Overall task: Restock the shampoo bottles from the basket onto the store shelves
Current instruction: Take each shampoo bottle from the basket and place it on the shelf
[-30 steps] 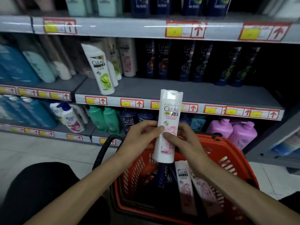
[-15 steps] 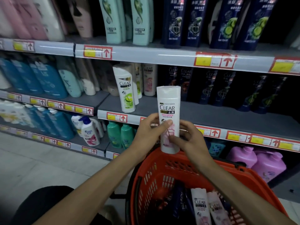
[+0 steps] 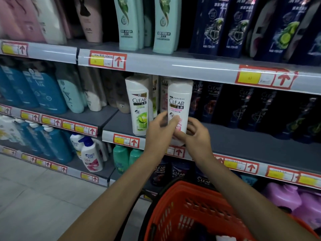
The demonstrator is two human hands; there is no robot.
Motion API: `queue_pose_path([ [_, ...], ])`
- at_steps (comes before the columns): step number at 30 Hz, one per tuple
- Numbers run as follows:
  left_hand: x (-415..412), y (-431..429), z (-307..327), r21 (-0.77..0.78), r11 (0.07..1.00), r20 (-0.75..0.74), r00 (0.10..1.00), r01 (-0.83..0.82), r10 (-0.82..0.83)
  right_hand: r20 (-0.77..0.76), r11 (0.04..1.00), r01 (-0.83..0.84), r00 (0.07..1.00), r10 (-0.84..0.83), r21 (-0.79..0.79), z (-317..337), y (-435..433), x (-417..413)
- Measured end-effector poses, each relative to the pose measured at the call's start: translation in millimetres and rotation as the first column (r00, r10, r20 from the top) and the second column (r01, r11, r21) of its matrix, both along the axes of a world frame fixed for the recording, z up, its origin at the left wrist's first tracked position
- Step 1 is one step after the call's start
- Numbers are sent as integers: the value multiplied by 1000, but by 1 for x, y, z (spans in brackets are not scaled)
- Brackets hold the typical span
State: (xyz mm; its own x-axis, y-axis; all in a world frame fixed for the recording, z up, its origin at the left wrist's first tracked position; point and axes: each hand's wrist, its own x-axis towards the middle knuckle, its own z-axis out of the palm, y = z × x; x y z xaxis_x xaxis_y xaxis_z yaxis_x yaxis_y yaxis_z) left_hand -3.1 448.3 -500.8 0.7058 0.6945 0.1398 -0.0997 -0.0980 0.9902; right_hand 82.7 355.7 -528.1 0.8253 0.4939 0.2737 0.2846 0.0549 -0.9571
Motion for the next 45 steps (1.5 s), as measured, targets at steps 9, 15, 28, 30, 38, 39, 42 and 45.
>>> queue_pose_path([
  [9, 38, 40, -24, 86, 996, -144, 989, 28, -15, 88, 984, 171, 982, -166, -50, -18, 68, 56],
  [15, 68, 62, -33, 115, 993, -170, 985, 38, -18, 123, 964, 240, 966, -226, -115, -14, 97, 87],
  [28, 67, 66, -47, 177, 980, -238, 970, 90, -46, 177, 922, 211, 971, -160, -326, -14, 72, 73],
  [30, 60, 63, -50, 142, 982, -242, 967, 120, -83, 179, 911, 192, 975, -134, -365, -16, 49, 64],
  [38, -3, 22, -3, 353, 893, -480, 873, 280, -84, 260, 825, 131, 965, 20, -549, 31, -47, 27],
  [39, -9, 17, 0, 374, 875, -508, 857, 307, -84, 262, 815, 120, 964, 41, -567, 40, -58, 23],
  [42, -29, -3, 11, 392, 833, -608, 789, 391, -85, 282, 775, 89, 952, 118, -626, 58, -88, 10],
  [45, -44, -22, 21, 451, 753, -661, 746, 480, -80, 323, 706, 90, 924, 203, -703, 67, -116, -2],
])
